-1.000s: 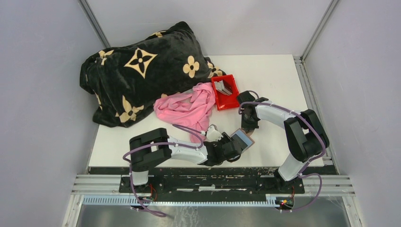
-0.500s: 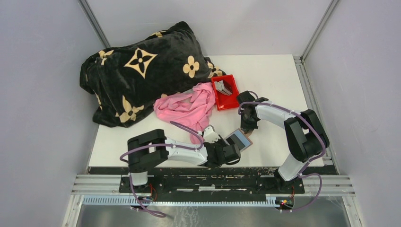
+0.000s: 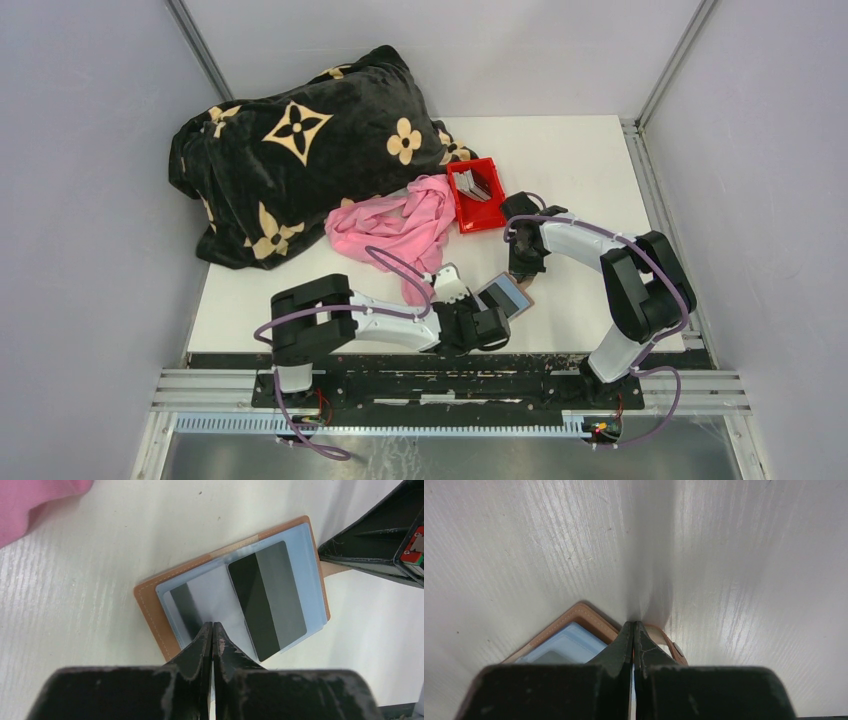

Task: Put the credit cards into the card holder
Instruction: Insert the credit card into the card holder.

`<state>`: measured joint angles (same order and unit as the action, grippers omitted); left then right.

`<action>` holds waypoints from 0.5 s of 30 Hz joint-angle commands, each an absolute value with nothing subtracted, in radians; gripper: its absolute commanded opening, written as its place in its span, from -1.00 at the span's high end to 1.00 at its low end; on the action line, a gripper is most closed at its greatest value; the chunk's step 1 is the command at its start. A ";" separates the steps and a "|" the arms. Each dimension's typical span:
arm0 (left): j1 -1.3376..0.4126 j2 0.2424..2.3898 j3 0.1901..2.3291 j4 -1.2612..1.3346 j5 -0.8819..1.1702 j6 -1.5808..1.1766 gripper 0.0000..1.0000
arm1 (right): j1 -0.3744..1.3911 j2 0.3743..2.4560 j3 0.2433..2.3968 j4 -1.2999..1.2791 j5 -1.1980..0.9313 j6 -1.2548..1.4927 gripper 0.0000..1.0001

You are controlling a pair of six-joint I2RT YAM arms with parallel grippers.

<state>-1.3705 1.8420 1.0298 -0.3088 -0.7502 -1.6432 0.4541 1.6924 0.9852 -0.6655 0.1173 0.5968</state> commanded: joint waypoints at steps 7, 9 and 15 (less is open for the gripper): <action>-1.377 1.926 1.117 -0.330 -0.718 -1.393 0.87 | 0.475 1.788 0.922 -0.594 -0.005 0.629 0.98; -1.377 1.942 1.139 -0.332 -0.704 -1.368 0.86 | 0.474 1.789 0.920 -0.591 -0.007 0.629 0.98; -1.373 1.990 1.174 -0.348 -0.669 -1.345 0.85 | 0.475 1.788 0.917 -0.585 -0.015 0.634 0.98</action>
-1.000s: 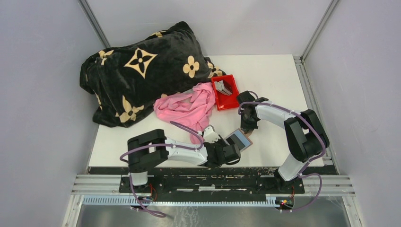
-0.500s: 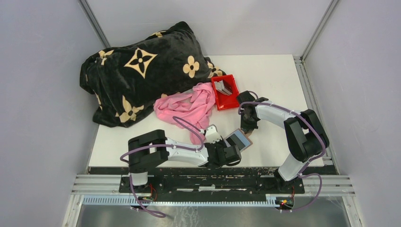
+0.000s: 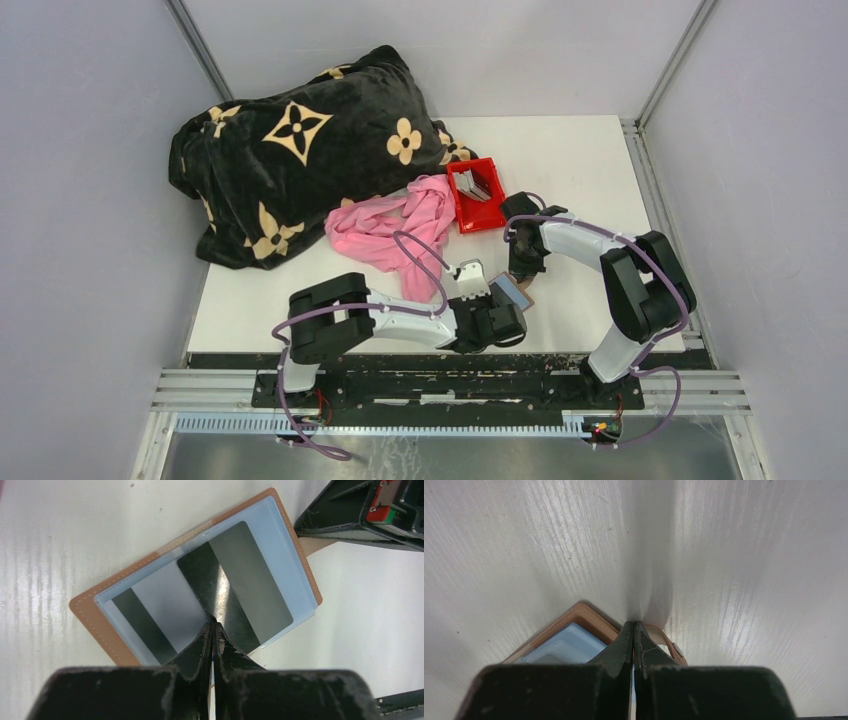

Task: Put the credit cards into the card holder
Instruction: Insert the credit card into the card holder.

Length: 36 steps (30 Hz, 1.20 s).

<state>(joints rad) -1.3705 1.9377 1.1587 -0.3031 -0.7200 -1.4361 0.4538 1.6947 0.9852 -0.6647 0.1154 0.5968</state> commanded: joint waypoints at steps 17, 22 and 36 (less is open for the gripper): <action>-1.326 2.001 1.227 -0.343 -0.727 -1.287 0.78 | 0.475 1.794 0.907 -0.583 -0.021 0.632 0.98; -1.322 1.976 1.223 -0.348 -0.762 -1.286 0.77 | 0.479 1.805 0.912 -0.581 -0.025 0.630 0.98; -1.321 1.970 1.226 -0.271 -0.765 -1.247 0.74 | 0.505 1.812 0.909 -0.577 -0.027 0.636 0.98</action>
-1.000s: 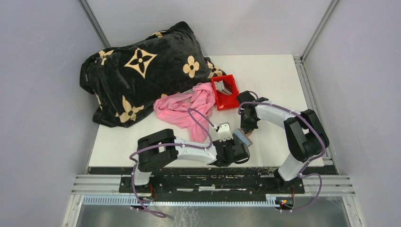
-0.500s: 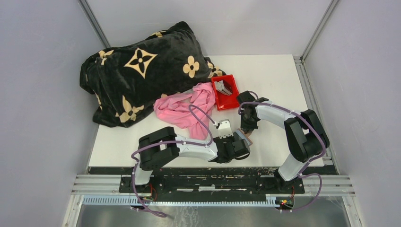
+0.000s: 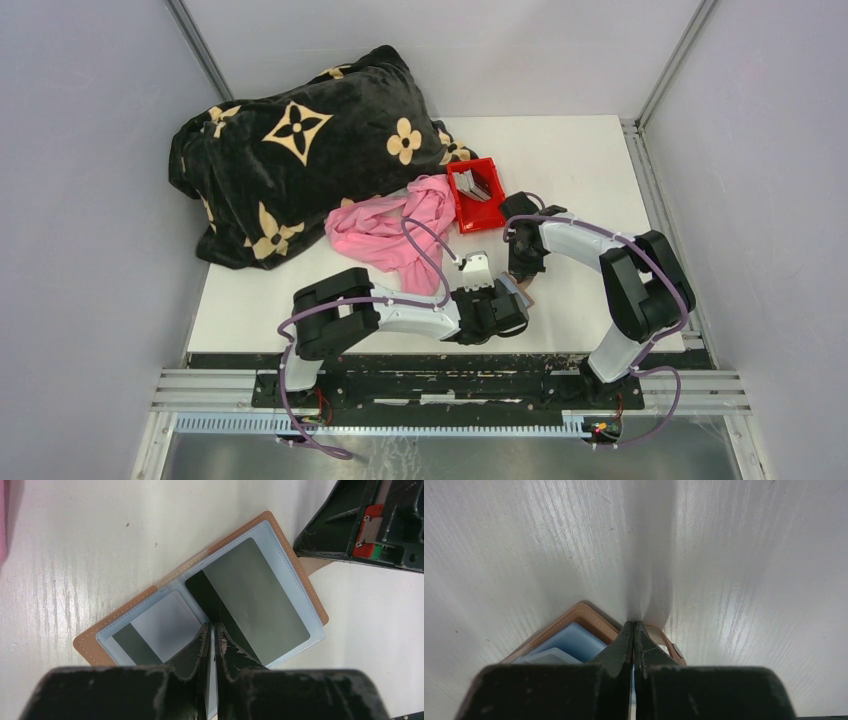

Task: Put the credit cards into the card holder
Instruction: Insert the credit card into the card holder.

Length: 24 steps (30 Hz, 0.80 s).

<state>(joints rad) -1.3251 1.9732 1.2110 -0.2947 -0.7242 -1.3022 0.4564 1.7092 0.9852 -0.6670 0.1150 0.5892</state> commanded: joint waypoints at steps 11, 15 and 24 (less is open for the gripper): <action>-1.299 1.968 1.229 -0.238 -0.763 -1.248 0.72 | 0.537 1.801 0.902 -0.577 -0.025 0.654 0.98; -1.285 1.966 1.234 -0.225 -0.760 -1.239 0.71 | 0.547 1.795 0.898 -0.579 -0.024 0.657 0.98; -1.263 1.934 1.219 -0.248 -0.778 -1.242 0.71 | 0.565 1.792 0.901 -0.582 -0.019 0.666 0.98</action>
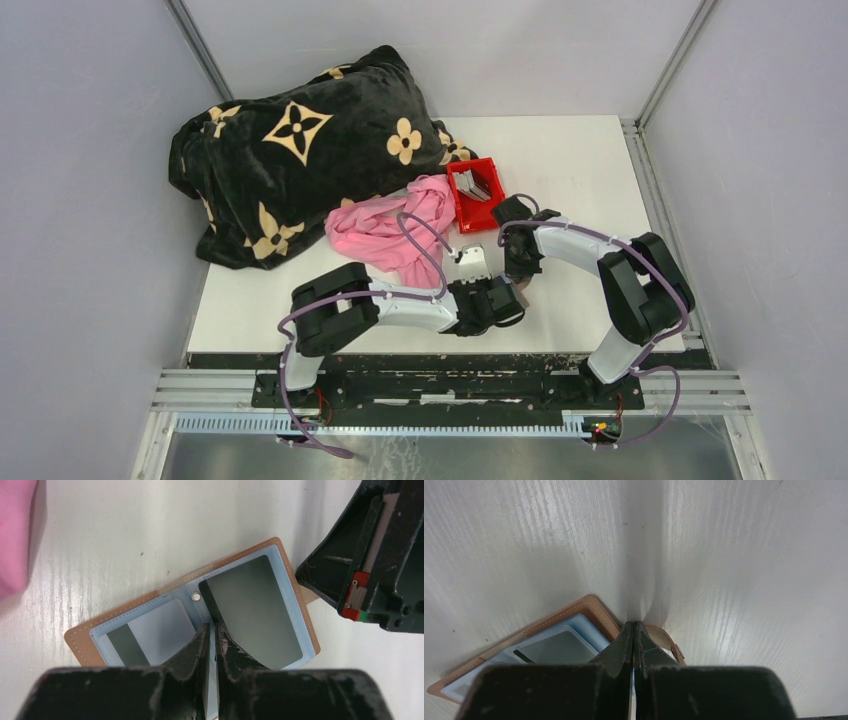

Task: Put the credit cards into the card holder
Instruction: Insert the credit card into the card holder.

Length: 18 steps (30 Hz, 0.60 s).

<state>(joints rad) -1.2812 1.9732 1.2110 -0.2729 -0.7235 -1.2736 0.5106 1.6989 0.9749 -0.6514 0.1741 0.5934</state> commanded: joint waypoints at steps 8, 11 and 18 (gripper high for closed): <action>-1.231 1.815 1.123 -0.311 -0.855 -1.275 0.71 | 0.582 1.816 0.909 -0.558 -0.035 0.690 0.98; -1.221 1.761 1.095 -0.344 -0.894 -1.281 0.69 | 0.590 1.826 0.920 -0.550 -0.038 0.699 0.98; -1.184 1.659 1.044 -0.421 -0.926 -1.301 0.68 | 0.628 1.851 0.953 -0.528 -0.039 0.734 0.98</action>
<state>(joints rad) -1.1980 1.7374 1.0641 -0.3515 -0.8307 -1.2747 0.5625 1.7252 1.0050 -0.6567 0.1749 0.6281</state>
